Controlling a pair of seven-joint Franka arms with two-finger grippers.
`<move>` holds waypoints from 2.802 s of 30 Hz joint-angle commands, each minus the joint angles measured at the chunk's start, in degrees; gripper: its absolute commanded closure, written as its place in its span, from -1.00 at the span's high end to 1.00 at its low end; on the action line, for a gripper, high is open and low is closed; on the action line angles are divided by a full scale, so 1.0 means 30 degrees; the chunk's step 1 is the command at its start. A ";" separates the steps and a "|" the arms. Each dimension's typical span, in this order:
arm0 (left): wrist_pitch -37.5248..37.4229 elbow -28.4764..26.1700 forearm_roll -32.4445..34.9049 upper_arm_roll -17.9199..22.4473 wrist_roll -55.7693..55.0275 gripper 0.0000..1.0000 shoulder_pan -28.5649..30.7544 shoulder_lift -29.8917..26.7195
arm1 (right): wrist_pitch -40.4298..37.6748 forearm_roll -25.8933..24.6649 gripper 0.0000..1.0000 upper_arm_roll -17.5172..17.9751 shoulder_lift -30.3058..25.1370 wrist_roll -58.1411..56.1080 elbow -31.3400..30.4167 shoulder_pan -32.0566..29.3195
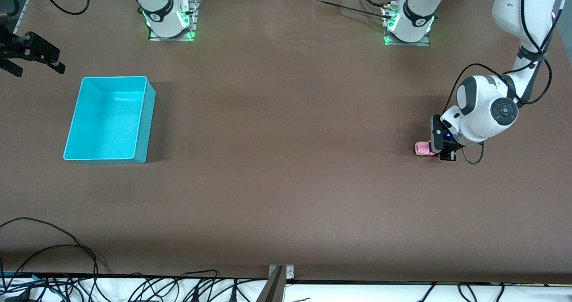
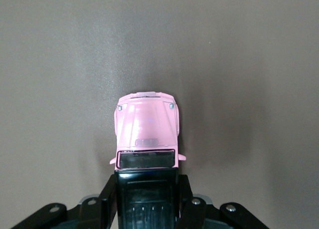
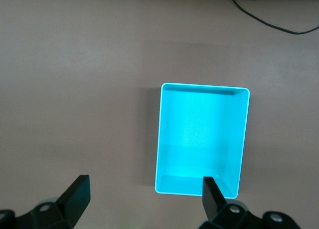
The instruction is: Wind and store pink jeep toy
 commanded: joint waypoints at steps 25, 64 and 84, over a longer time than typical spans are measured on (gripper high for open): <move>-0.0355 0.3489 0.0458 0.0014 0.4800 -0.70 0.4485 0.2941 | -0.0288 -0.0132 1.00 -0.0095 0.0020 -0.0169 0.0256 -0.0024; -0.1054 0.6536 0.0458 0.0044 0.8376 1.00 0.6625 0.4084 | -0.0610 -0.0132 1.00 -0.0007 -0.0010 -0.0169 0.0256 0.0006; -1.0486 1.0051 0.0428 -0.0161 0.5127 1.00 0.6391 0.2415 | -0.0610 -0.0132 1.00 -0.0007 -0.0010 -0.0169 0.0256 0.0006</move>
